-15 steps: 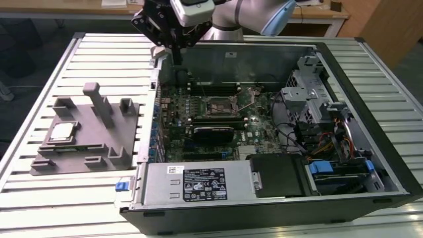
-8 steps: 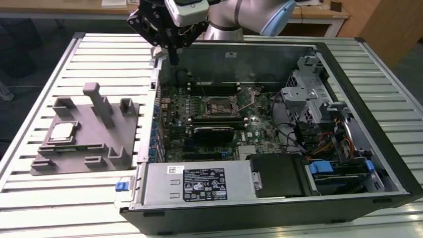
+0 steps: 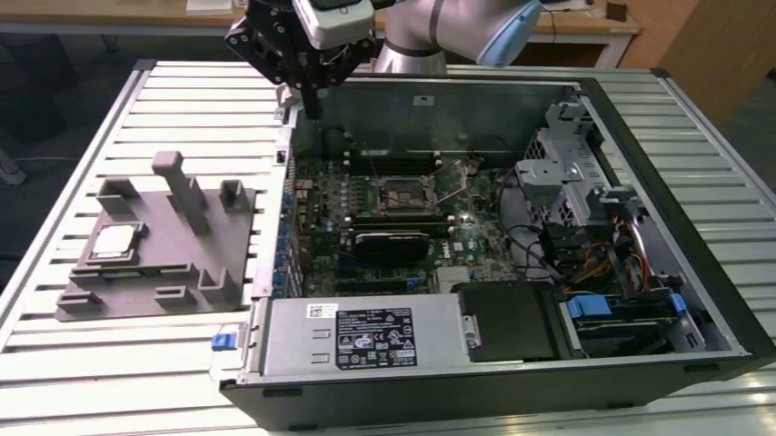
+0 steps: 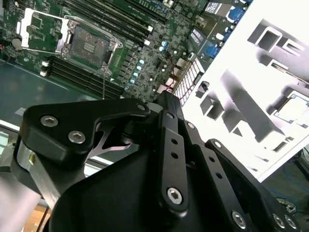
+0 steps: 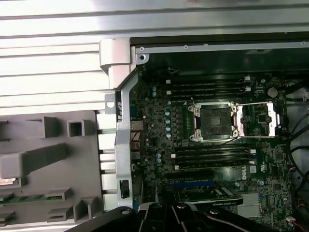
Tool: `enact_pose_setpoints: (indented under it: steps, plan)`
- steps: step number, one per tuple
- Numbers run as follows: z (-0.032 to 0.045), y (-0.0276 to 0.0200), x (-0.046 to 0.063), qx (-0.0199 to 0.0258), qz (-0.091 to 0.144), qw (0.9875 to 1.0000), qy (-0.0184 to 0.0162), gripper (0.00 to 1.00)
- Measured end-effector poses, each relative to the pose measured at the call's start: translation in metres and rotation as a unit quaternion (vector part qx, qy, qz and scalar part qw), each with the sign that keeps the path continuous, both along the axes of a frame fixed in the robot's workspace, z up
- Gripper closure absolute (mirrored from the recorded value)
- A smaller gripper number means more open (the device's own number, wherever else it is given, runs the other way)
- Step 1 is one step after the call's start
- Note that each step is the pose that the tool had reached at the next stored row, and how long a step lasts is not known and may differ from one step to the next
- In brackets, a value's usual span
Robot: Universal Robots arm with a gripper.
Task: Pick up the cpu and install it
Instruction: 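Reach for the cpu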
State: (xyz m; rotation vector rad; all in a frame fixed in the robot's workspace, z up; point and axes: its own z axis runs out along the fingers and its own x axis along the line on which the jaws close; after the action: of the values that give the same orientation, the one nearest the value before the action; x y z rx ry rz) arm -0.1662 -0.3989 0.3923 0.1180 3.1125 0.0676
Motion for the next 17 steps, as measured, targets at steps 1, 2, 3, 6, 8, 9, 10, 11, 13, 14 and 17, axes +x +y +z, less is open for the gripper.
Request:
enact_pose_setpoints:
  steps: [1,2,3,6,8,9,10,11,13,14,17]
  plan:
    - [0.0,0.0,-0.001,0.0,0.0,1.0,0.0,0.89]
    - [-0.0001,0.0,-0.001,0.0,0.0,1.0,0.0,0.89]
    - [-0.0001,0.0,-0.002,0.0,0.0,1.0,0.0,0.89]
    - [-0.0003,0.0,-0.005,0.0,0.0,1.0,0.0,0.89]
    - [-0.0003,0.0,-0.006,0.0,0.0,1.0,0.0,0.89]
    - [-0.0004,0.0,-0.007,0.0,0.0,1.0,0.0,0.89]
    - [-0.0004,0.0,-0.008,0.0,0.0,1.0,0.0001,0.89]
    - [-0.0004,0.0,-0.009,0.0,0.0,1.0,0.0001,0.89]
    - [-0.0005,0.0,-0.01,0.0,0.0,1.0,0.0001,0.89]
    - [-0.0006,0.0,-0.011,0.0,0.0,1.0,0.0001,0.89]
    - [-0.0007,0.0,-0.014,0.0,0.0,1.0,0.0001,0.89]
